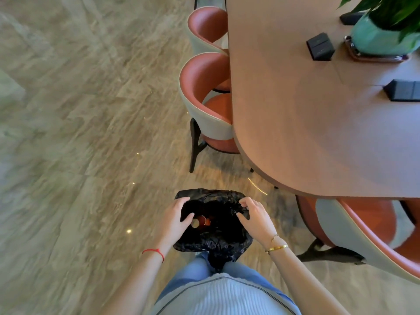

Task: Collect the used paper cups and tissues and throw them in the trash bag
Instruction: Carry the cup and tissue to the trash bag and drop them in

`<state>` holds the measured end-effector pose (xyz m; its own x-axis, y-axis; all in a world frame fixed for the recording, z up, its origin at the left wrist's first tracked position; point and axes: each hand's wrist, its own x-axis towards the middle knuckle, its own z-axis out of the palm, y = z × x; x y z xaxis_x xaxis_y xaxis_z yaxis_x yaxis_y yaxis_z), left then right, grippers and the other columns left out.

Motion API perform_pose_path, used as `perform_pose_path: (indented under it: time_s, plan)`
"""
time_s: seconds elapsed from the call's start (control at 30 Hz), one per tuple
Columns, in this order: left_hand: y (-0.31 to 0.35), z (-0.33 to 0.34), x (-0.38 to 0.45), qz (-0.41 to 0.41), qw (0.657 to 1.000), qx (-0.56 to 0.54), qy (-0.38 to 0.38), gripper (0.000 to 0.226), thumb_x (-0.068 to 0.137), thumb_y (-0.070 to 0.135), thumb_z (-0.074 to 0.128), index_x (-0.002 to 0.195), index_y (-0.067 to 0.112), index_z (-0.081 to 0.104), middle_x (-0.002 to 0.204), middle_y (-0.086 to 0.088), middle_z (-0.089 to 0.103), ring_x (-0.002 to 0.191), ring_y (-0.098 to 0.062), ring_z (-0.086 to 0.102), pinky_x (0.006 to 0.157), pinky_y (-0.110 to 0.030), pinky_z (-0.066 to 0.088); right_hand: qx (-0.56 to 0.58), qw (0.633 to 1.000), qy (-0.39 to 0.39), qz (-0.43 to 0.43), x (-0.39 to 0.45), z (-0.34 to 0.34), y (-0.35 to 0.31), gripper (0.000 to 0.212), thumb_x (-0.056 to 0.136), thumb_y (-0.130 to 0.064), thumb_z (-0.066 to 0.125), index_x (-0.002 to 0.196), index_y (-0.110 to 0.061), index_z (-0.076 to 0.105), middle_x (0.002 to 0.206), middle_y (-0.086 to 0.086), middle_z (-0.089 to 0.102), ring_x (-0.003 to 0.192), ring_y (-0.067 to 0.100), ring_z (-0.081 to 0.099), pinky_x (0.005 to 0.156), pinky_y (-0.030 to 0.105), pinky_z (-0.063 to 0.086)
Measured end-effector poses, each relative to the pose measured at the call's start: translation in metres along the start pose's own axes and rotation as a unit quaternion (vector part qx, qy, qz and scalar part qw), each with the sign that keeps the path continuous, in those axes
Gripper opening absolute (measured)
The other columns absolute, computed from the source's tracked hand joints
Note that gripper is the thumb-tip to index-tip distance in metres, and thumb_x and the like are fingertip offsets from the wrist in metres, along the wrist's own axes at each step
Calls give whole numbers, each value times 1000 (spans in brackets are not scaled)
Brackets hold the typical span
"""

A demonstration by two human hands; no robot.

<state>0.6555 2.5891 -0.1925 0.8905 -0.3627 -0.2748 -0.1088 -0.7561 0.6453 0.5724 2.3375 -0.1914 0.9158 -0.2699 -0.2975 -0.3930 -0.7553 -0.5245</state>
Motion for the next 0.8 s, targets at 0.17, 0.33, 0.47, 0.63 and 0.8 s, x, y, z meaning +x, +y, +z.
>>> perform_pose_path:
  time_s: [0.17, 0.33, 0.47, 0.63, 0.8]
  plan:
    - [26, -23, -18, 51, 996, 63, 32, 39, 93, 31, 61, 130, 23, 55, 133, 12, 54, 114, -8, 56, 74, -10, 38, -1, 998, 56, -30, -18, -24, 3, 34, 92, -31, 55, 124, -22, 48, 121, -5, 57, 116, 13, 45, 89, 23, 41]
    - [42, -31, -42, 64, 994, 70, 60, 35, 94, 33, 59, 127, 25, 57, 131, 15, 54, 101, -5, 57, 66, -7, 37, -3, 995, 85, -47, -41, -37, 11, 33, 92, -32, 55, 123, -24, 49, 121, -7, 57, 114, 12, 44, 92, 25, 42]
    - [49, -31, -61, 82, 992, 53, 83, 33, 93, 32, 60, 125, 25, 59, 127, 15, 56, 109, -5, 56, 77, -17, 45, -2, 993, 108, -54, -63, -42, 17, 34, 92, -32, 56, 124, -25, 49, 120, -8, 57, 116, 12, 44, 94, 28, 45]
    - [56, -32, -80, 113, 988, 63, 85, 32, 92, 32, 61, 123, 27, 60, 125, 16, 57, 106, -5, 56, 77, -15, 41, -1, 990, 139, -37, -100, -49, 23, 33, 91, -32, 58, 122, -25, 50, 118, -8, 57, 115, 14, 45, 90, 26, 44]
    - [67, -33, -93, 158, 984, 60, 47, 30, 93, 27, 61, 123, 24, 61, 124, 14, 60, 111, -8, 58, 86, -25, 49, 12, 984, 176, 7, -146, -46, 23, 35, 92, -32, 57, 125, -23, 50, 122, -7, 57, 116, 12, 46, 95, 26, 42]
